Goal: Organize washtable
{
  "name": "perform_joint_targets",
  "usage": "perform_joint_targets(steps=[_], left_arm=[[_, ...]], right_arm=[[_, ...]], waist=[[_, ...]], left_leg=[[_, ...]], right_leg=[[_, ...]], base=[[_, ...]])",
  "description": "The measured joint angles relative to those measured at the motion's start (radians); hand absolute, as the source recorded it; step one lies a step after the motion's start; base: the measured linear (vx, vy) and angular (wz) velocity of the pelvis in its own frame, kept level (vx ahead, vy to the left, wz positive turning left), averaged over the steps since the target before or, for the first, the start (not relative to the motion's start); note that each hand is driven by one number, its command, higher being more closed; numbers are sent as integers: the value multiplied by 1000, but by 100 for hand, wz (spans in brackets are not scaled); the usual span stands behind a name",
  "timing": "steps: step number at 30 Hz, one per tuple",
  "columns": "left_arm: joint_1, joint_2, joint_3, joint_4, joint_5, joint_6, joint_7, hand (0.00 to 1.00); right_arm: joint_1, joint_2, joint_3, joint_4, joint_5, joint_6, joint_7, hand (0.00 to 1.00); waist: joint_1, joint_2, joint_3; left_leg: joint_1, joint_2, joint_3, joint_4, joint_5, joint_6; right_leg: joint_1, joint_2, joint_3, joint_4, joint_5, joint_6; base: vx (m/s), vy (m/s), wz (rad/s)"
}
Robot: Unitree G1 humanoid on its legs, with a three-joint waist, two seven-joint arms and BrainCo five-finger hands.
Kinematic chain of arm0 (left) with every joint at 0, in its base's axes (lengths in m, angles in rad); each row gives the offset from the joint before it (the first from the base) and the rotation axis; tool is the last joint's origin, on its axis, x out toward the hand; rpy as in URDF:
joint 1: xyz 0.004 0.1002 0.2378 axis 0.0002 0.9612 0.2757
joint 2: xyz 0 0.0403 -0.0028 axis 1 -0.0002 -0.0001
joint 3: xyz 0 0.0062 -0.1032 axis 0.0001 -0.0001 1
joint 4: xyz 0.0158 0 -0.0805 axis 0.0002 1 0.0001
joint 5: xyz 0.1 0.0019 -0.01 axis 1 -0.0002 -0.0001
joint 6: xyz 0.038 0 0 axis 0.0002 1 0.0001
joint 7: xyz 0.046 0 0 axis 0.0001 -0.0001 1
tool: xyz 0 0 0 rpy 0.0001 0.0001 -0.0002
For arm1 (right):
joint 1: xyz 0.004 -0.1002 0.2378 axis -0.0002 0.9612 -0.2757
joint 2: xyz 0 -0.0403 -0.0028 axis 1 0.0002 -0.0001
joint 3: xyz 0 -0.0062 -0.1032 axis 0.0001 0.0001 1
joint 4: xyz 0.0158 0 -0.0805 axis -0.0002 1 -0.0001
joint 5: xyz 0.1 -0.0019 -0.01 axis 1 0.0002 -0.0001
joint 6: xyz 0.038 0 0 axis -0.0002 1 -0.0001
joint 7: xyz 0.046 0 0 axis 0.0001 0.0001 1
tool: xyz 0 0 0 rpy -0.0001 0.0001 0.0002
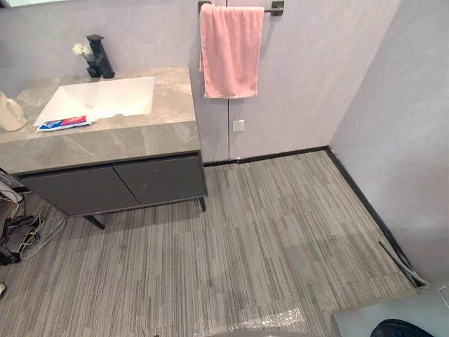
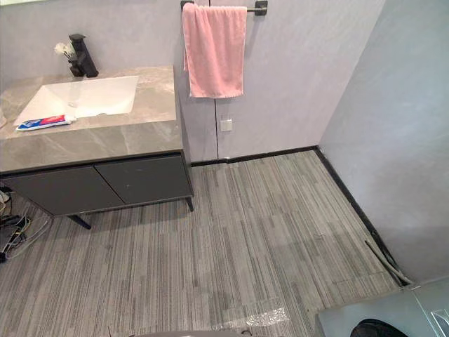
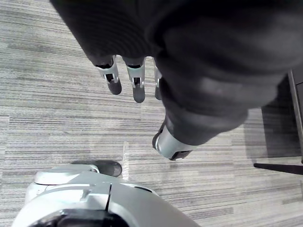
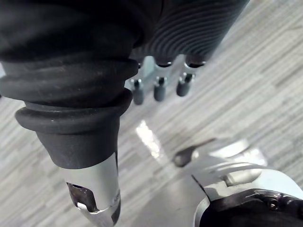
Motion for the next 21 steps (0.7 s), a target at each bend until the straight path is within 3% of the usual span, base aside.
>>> perform_joint_targets(steps=[5,21], left_arm=[[-4,0,0,0,0,-2,0,0],[-5,1,-1,-1,2,-4,2,0]], right_arm=[[-6,5,-23,0,1,0,0,0],[-8,6,-24,1,0,0,-1,0]], waist=[[0,0,18],[1,-11,29]], left_leg=[[31,4,0,-18,0,-7],[30,3,2,-18,0,-7]], right_leg=[[19,2,-13,0,-11,19],[20,2,-15,-8,-9,16]], base=[[-12,-32,1],[-32,-35,0]])
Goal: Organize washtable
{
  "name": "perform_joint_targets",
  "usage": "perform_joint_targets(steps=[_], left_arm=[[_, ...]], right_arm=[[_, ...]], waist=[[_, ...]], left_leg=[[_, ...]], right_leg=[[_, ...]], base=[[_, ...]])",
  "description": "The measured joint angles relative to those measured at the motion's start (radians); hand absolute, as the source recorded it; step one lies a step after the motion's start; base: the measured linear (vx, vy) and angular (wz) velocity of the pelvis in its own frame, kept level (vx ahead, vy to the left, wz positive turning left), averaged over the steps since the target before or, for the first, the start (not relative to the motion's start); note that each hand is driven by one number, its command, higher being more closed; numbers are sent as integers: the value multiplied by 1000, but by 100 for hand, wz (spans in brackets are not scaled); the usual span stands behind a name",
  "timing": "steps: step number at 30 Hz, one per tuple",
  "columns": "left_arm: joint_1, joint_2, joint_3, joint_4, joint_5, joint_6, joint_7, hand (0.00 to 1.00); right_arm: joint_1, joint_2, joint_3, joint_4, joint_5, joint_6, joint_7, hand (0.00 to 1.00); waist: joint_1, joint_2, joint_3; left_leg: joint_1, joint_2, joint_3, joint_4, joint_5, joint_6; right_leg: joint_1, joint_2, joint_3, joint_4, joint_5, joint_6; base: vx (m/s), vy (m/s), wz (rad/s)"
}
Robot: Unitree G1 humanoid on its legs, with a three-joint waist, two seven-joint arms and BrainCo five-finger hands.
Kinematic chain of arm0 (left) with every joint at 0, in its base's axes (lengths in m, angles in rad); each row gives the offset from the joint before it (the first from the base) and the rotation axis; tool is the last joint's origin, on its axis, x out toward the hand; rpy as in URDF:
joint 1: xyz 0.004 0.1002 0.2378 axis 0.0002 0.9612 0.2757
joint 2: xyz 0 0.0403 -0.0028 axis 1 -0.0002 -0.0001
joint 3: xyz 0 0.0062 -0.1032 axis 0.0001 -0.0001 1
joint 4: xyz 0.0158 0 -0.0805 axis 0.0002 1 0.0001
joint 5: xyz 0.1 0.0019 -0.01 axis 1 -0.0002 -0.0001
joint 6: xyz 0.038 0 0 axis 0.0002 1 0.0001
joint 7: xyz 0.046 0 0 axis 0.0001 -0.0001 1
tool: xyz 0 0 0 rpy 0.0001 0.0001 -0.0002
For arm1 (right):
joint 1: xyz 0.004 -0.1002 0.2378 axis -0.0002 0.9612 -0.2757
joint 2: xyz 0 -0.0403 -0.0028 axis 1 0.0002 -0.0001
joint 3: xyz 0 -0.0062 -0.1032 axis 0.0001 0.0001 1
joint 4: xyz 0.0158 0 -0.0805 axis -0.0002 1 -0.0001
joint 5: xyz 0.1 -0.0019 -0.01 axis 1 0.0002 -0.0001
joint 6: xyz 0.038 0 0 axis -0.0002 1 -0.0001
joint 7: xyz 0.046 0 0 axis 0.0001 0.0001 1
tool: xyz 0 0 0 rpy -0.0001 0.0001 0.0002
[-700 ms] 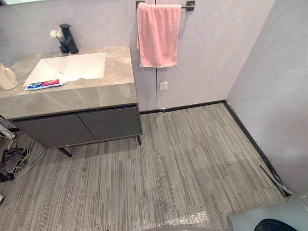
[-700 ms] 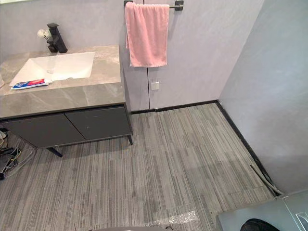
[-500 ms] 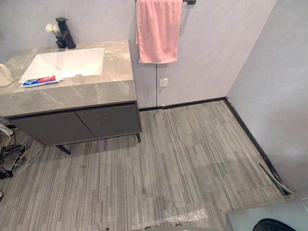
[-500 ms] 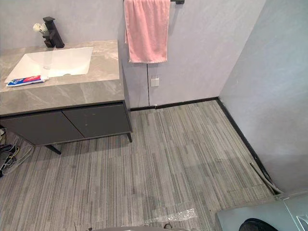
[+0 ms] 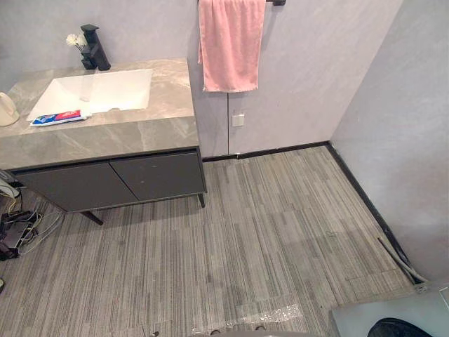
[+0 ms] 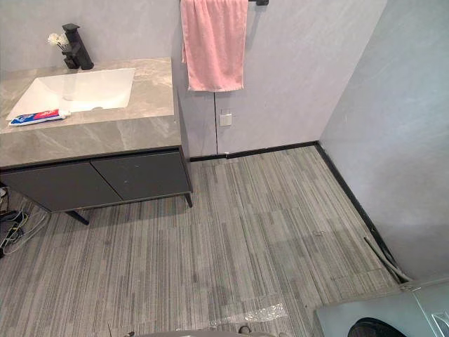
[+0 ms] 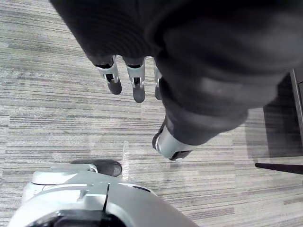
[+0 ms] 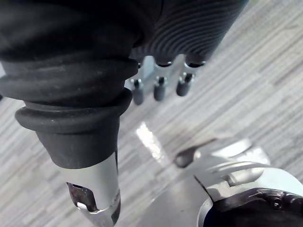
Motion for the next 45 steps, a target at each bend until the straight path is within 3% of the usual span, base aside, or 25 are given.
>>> perform_joint_targets(steps=[10,17,29,31,32,34,37,39,41,43,45], left_arm=[[-75,14,-21,-2,4,7,21,0],[-189,3,-99,-29,-3,4,29,0],[-181,-26,-97,-34,-20,5,27,0],[-183,-30,-96,-29,-21,5,26,0],[-186,-31,-97,-27,-25,6,25,0],[-188,-27,-95,-24,-35,7,25,0],[-190,-11,-92,-10,-39,9,28,0],[-191,0,-88,-7,-39,14,29,0],[-191,13,-75,-7,-36,21,35,0],[-190,18,-46,-7,-36,22,39,0],[-188,-3,13,-9,-36,22,40,0]], right_arm=[[-96,3,8,5,42,4,-7,0],[-236,36,72,-13,70,0,-26,0],[-229,34,30,-13,73,8,-43,0],[-240,27,12,-14,68,8,-43,0],[-243,27,-6,-14,68,8,-43,0],[-244,28,-15,-21,71,8,-41,0],[-244,30,-21,-22,68,10,-40,0],[-245,28,-21,-22,67,10,-40,0],[-228,30,-18,-12,63,14,-39,0],[-215,33,-23,-11,67,18,-38,0],[-207,25,-26,-14,67,19,-33,0]], waist=[[1,-2,8],[2,4,10],[1,17,12],[-1,33,21],[-6,40,38],[-26,41,58],[-32,38,69],[-37,39,71],[-42,13,75],[-44,-9,68],[-50,-1,64]], left_leg=[[0,1,7,0,0,0],[-15,-2,26,0,0,0],[-20,-2,53,0,0,0],[-36,2,66,8,-6,4],[-35,1,81,10,-9,9],[-13,5,80,8,-13,17],[5,21,111,16,-48,23],[4,52,127,30,-67,2],[24,85,149,49,-103,-61],[42,89,150,68,-137,-92],[54,133,146,134,-202,-129]], right_leg=[[9,1,5,-13,9,9],[-6,0,25,-26,26,2],[-28,1,38,-7,26,2],[-98,5,54,100,-9,19],[-175,5,51,255,-53,27],[-249,-1,26,418,-75,36],[-322,-42,-102,420,-102,20],[-354,-49,-162,339,-76,19],[-401,-86,-230,230,8,25],[-408,-113,-241,221,40,16],[-397,-121,-261,264,41,5]], base=[[-25,-41,-2],[-44,-37,-9],[-5,-44,-5],[-63,-12,-29],[-91,-6,-24],[-72,4,-11],[-44,57,-33],[43,31,-41],[173,-31,-28],[232,-103,-1],[426,-219,26]])
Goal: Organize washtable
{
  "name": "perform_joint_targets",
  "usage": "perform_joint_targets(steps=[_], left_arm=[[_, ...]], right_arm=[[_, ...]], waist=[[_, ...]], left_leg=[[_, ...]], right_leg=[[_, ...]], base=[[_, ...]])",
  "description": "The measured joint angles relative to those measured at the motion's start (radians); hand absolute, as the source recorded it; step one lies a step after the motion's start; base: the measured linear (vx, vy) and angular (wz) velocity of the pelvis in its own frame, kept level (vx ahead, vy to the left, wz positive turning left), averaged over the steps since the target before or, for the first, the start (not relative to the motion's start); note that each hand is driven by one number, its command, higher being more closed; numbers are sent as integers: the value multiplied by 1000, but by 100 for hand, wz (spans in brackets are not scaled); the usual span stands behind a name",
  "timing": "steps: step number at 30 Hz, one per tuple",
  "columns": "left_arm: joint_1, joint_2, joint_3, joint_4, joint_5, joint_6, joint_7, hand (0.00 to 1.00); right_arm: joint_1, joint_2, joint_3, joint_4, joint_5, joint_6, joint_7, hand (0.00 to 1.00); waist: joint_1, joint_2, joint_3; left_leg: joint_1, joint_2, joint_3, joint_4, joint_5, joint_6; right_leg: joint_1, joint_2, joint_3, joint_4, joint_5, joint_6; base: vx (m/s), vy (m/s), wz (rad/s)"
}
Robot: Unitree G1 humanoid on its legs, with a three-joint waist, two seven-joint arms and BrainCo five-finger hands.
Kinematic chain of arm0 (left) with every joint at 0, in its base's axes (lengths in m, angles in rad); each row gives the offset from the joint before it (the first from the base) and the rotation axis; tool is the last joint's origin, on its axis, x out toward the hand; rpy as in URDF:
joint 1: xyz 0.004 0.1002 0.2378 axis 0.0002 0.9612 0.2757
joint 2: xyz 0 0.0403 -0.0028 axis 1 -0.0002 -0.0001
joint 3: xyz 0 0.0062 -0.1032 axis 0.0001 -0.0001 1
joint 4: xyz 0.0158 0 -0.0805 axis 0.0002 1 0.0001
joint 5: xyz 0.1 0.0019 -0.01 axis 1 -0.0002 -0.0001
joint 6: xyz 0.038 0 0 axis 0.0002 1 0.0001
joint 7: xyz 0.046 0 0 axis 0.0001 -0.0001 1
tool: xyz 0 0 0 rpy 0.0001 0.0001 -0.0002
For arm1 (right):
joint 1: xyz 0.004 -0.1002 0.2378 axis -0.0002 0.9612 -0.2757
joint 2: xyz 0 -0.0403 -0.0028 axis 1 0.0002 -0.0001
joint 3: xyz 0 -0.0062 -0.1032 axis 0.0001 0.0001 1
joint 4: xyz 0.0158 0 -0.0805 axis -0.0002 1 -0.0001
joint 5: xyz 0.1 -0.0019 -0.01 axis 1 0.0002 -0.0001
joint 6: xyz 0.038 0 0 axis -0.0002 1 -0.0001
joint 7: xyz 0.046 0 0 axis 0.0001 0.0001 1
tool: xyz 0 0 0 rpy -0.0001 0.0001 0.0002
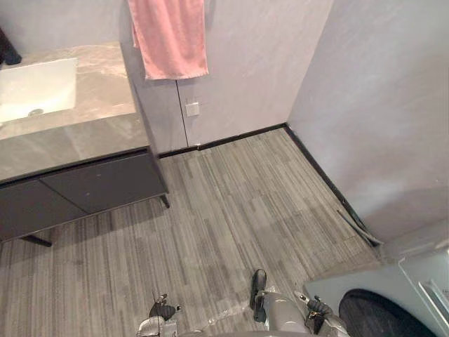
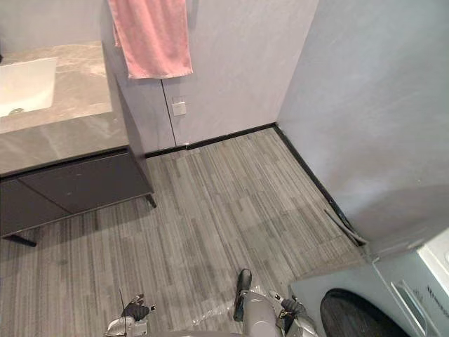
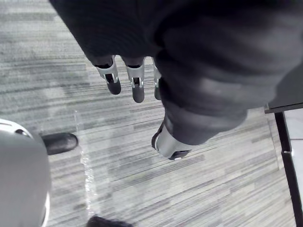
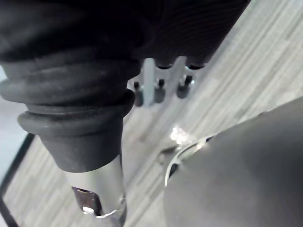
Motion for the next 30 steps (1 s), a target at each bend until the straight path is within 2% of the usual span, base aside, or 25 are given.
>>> perform_joint_targets(steps=[2,3,4,5,6,8,9,11,13,14,15,16,17,18,19,20,22,23,24,25,26,27,28,29,30], left_arm=[[18,-9,61,-4,0,0,-1,0],[25,-36,105,-11,-3,1,-1,0],[34,-54,142,-20,-12,4,-2,0],[38,-62,156,-30,-14,4,-2,0],[40,-69,175,-40,-22,1,-2,0],[40,-71,176,-49,-34,-3,-2,0],[40,-75,173,-63,-42,-10,-2,0],[38,-76,166,-78,-42,-18,-2,0],[34,-73,148,-92,-52,-26,-2,0],[22,-68,121,-88,-54,-28,-1,0],[22,-68,115,-88,-54,-28,-1,0],[22,-71,92,-89,-54,-32,-1,0],[21,-73,91,-89,-55,-33,-1,0],[18,-74,91,-90,-62,-34,-2,0],[18,-70,98,-91,-62,-36,-1,0],[18,-55,107,-91,-62,-42,-1,0],[20,-47,115,-87,-63,-41,-1,0],[21,-45,125,-84,-61,-40,-1,0],[24,-45,139,-76,-61,-37,-2,0],[28,-40,152,-68,-61,-32,-1,0],[30,-34,159,-67,-60,-28,-2,0],[32,-30,156,-56,-59,-16,-3,0],[51,-25,154,-46,-59,-13,-2,0],[62,-26,153,-46,-59,-10,-2,0],[79,-26,146,-44,-59,-7,-2,0]], right_arm=[[8,4,-1,-10,-7,0,9,0],[2,5,6,-11,-28,0,13,0],[1,1,22,-13,-41,1,14,0],[1,-1,29,-17,-46,1,14,0],[-2,-3,50,-18,-53,0,14,0],[-4,1,71,-18,-67,0,15,0],[-9,1,77,-12,-79,-1,15,0],[-30,0,103,10,-80,1,15,0],[-37,0,109,14,-79,1,15,0],[-31,-7,110,12,-78,1,15,0],[-28,-8,110,12,-78,1,15,0],[-17,-15,115,12,-79,1,15,0],[-14,-19,122,12,-79,1,15,0],[-10,-28,148,13,-81,1,15,0],[-7,-27,151,13,-83,1,15,0],[-5,-13,151,13,-91,-2,16,0],[5,-9,149,23,-113,-1,27,0],[8,-7,147,23,-118,-1,33,0],[22,-3,133,23,-118,-2,36,0],[29,0,125,22,-118,-3,36,0],[31,0,117,21,-118,-8,39,0],[39,4,102,19,-109,-13,42,0],[41,2,89,9,-99,-18,49,0],[43,0,88,8,-95,-19,53,0],[42,0,87,-2,-85,-24,56,0]], waist=[[0,4,-12],[9,23,-11],[14,39,-10],[18,45,-9],[33,43,1],[51,41,3],[56,29,9],[57,26,12],[60,18,17],[60,20,21],[60,20,21],[61,30,19],[63,38,17],[78,47,16],[88,37,11],[100,9,4],[109,-10,0],[109,-13,-2],[110,-17,-2],[106,-27,2],[106,-32,6],[106,-39,14],[99,-36,14],[92,-26,20],[76,-19,23]], left_leg=[[-46,72,-15,194,-6,-23],[-121,136,-34,417,34,-6],[-163,170,-50,548,85,28],[-188,187,-64,631,141,51],[-243,211,-105,824,162,49],[-278,207,-114,953,142,25],[-317,187,-110,991,120,21],[-391,150,-98,943,83,13],[-457,101,-77,781,72,10],[-496,43,-77,539,78,15],[-499,33,-81,485,82,13],[-512,-7,-112,225,137,20],[-524,-11,-128,158,155,15],[-551,-13,-159,148,210,36],[-549,-21,-158,160,261,54],[-534,-58,-150,165,311,98],[-497,-107,-147,190,332,167],[-481,-118,-140,197,311,176],[-442,-146,-135,223,258,197],[-397,-177,-136,239,206,209],[-370,-192,-138,241,180,216],[-306,-217,-147,239,141,220],[-240,-233,-163,226,112,227],[-203,-237,-173,209,106,230],[-136,-239,-211,167,94,239]], right_leg=[[35,36,-28,12,36,-52],[79,72,-42,12,11,-82],[112,95,-39,8,-14,-94],[137,109,-31,1,-28,-105],[227,143,13,-47,-39,-119],[324,158,58,-112,-39,-120],[386,158,92,-157,-41,-123],[451,148,129,-205,-43,-125],[494,125,152,-234,-61,-104],[533,100,161,-249,-97,-82],[540,97,161,-252,-103,-79],[570,94,159,-262,-132,-56],[578,101,158,-267,-145,-48],[601,108,163,-265,-176,-28],[610,96,173,-259,-192,-14],[618,53,178,-226,-222,12],[579,-1,201,-54,-225,19],[564,-14,217,14,-223,22],[516,-33,255,179,-200,51],[452,-56,294,387,-131,76],[413,-62,317,498,-66,90],[334,-84,342,722,-6,102],[268,-103,316,857,-25,85],[244,-112,294,891,-44,68],[206,-113,239,898,-102,47]], base=[[602,-330,19],[678,-428,-15],[556,-381,-24],[558,-310,-51],[439,-231,-59],[565,-265,-75],[543,-180,-80],[395,-56,-66],[361,43,-55],[378,88,-32],[542,182,-15],[390,175,5],[391,199,0],[328,214,-12],[350,227,-20],[482,257,-17],[590,282,-4],[562,292,11],[559,290,17],[510,265,17],[565,287,18],[527,250,24],[437,184,28],[422,144,47],[338,85,49]])
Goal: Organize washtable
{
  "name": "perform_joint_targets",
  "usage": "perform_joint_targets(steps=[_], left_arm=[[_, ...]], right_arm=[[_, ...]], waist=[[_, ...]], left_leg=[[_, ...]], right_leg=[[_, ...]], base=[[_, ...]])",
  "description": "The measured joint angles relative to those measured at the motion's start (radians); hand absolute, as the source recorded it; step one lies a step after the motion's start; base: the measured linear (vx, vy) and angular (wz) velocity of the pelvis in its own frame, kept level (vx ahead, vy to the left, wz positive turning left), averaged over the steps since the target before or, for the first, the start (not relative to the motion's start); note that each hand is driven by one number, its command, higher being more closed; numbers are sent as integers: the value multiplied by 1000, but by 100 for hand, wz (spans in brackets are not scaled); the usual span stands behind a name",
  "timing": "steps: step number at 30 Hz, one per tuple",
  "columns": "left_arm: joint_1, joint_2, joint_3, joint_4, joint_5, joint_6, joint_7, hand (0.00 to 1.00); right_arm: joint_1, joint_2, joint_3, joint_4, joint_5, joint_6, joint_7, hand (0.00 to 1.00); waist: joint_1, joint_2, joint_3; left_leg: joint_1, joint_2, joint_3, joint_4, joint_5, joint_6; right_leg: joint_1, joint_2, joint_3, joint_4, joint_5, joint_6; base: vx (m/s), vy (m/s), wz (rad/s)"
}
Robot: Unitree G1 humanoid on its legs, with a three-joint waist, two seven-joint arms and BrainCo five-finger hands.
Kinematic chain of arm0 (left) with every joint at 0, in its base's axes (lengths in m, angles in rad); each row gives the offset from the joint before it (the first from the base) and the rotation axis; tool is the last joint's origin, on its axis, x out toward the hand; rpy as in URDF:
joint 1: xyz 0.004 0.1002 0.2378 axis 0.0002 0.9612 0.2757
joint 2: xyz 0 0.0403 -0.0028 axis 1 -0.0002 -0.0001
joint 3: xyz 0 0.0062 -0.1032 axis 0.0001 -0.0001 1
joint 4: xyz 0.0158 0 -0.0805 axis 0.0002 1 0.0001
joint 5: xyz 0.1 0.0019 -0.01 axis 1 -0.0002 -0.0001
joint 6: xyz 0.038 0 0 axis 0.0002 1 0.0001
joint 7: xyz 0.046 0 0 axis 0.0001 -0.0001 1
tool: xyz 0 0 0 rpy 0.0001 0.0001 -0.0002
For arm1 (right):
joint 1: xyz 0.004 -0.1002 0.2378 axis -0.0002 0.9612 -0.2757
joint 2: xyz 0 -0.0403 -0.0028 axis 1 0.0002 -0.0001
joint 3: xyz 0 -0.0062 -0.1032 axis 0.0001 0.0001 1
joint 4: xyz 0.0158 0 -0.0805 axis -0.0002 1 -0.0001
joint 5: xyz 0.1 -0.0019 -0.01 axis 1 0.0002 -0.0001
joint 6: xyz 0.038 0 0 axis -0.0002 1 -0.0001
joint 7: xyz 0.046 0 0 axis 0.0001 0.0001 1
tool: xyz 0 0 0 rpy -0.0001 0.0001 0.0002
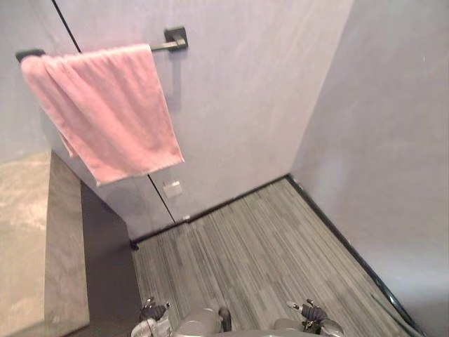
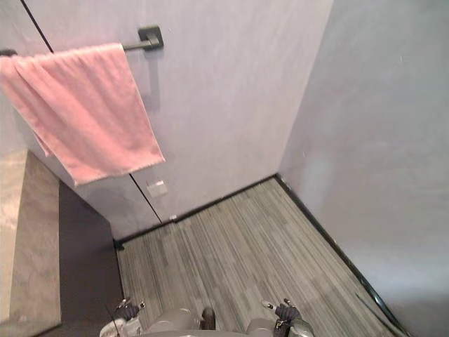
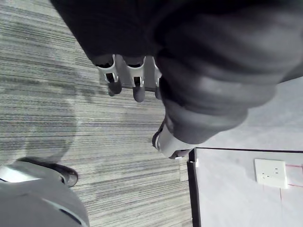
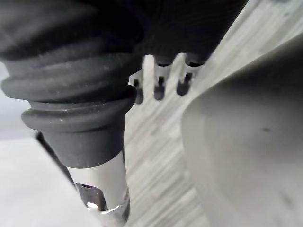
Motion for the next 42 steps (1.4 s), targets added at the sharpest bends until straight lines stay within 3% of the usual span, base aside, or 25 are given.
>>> perform_joint_targets(steps=[3,5,6,7,8,9,10,11,12,13,14,15,16,18,20,21,24,26,28,29,36,40,42], left_arm=[[8,-2,0,-3,-1,4,-1,0],[9,-16,19,-5,-1,4,1,0],[9,-24,33,-7,-1,4,2,0],[9,-39,53,-26,1,4,2,0],[8,-51,75,-46,6,1,4,0],[4,-69,80,-54,10,-2,6,0],[0,-88,79,-60,11,-3,7,0],[-8,-119,80,-71,12,-9,6,0],[-19,-134,98,-86,6,-16,10,0],[-33,-141,111,-97,0,-18,12,0],[-36,-143,110,-107,-2,-18,15,0],[-41,-145,99,-115,-3,-22,24,0],[-41,-145,82,-133,-3,-28,31,0],[-19,-141,-1,-217,-3,-31,34,0],[4,-136,-106,-348,-14,-36,35,0],[19,-116,-153,-463,-13,-39,29,0],[63,-2,-185,-759,3,-57,21,0],[74,52,-165,-883,2,-76,21,0],[74,81,-136,-989,3,-87,27,0],[56,86,-111,-1203,75,-138,111,0],[31,108,-68,-1247,96,-132,147,0],[-79,107,-39,-1441,217,-158,318,0],[-83,103,-39,-1469,234,-167,349,0]], right_arm=[[9,10,-29,-30,9,-7,0,0],[11,15,-38,-61,10,-8,0,0],[15,16,-37,-67,9,-8,0,0],[23,19,-33,-69,10,-9,-2,0],[26,23,-30,-68,11,-8,-2,0],[27,19,-22,-69,16,-7,-2,0],[25,8,-7,-68,16,-7,-3,0],[25,-4,20,-67,16,-7,-5,0],[27,-16,51,-68,16,-7,-6,0],[27,-19,76,-81,16,-7,-12,0],[27,-19,89,-85,17,-5,-16,0],[26,-13,92,-87,18,-5,-23,0],[27,-5,91,-89,18,-5,-25,0],[40,4,85,-116,19,-7,-29,0],[51,-17,71,-137,35,-8,-30,0],[50,-17,55,-136,48,-7,-32,0],[72,10,49,-135,50,-8,-41,0],[90,8,51,-135,50,-8,-42,0],[106,6,59,-135,48,-8,-40,0],[114,-18,100,-135,7,-7,-19,0],[116,-18,111,-112,5,-8,-19,0],[109,-17,94,-95,-37,-8,-20,0],[103,-17,91,-84,-39,-9,-20,0]], waist=[[-10,4,-8],[-21,14,-13],[-21,20,-19],[-22,21,-29],[-21,10,-36],[-21,25,-47],[-20,44,-57],[-19,57,-66],[-22,71,-73],[-18,66,-70],[-19,67,-70],[-18,68,-70],[-17,49,-60],[-17,40,-66],[-15,75,-87],[-12,95,-102],[-12,38,-107],[-3,25,-113],[1,22,-119],[-23,52,-148],[-21,28,-155],[-21,24,-162],[-24,27,-163]], left_leg=[[71,19,-70,-42,-41,9],[93,45,-124,-42,-73,-11],[101,55,-138,-41,-85,-23],[122,70,-165,-41,-110,-59],[135,74,-171,-29,-125,-83],[145,103,-192,14,-144,-112],[135,120,-196,51,-141,-119],[104,127,-200,133,-131,-135],[40,130,-207,293,-99,-175],[-48,146,-208,478,-61,-205],[-83,162,-191,547,-65,-208],[-117,212,-137,608,-71,-209],[-133,258,-69,582,-82,-211],[-146,294,18,427,-83,-210],[-167,302,30,186,42,-207],[-162,297,15,123,27,-219],[-110,243,25,-23,90,-204],[-75,226,41,-91,117,-200],[-49,216,59,-152,146,-197],[5,199,60,-301,214,-188],[5,196,60,-302,214,-188],[6,194,61,-302,214,-188],[12,194,61,-302,214,-188]], right_leg=[[-119,42,-52,-182,-93,-2],[-177,105,-31,-478,-99,5],[-181,127,-18,-580,-84,-4],[-180,170,26,-770,-15,-30],[-177,179,39,-829,69,-47],[-139,187,16,-825,136,-54],[-129,194,-7,-821,131,-68],[-109,195,-35,-817,110,-89],[-67,195,-72,-833,91,-100],[-6,191,-93,-868,71,-110],[24,194,-106,-885,65,-112],[83,193,-143,-912,63,-116],[135,181,-166,-932,63,-116],[178,156,-190,-962,61,-112],[185,161,-202,-973,39,-77],[186,170,-191,-992,10,-38],[166,127,-171,-996,12,-33],[164,118,-152,-999,12,-33],[151,114,-132,-1012,14,-30],[144,114,-121,-1040,24,-15],[155,114,-119,-1065,32,-13],[161,114,-107,-1063,34,-13],[165,114,-101,-1063,34,-13]], base=[[445,1,79],[479,-84,73],[566,-134,69],[721,-206,71],[631,-203,101],[637,-221,83],[607,-215,88],[677,-253,79],[609,-242,100],[388,-158,87],[392,-157,76],[307,-137,63],[345,-153,59],[168,-41,43],[142,62,31],[165,106,20],[78,82,4],[18,57,-18],[-9,15,-21],[-4,3,-10],[2,0,-1],[-4,0,-1],[-18,-2,-5]])
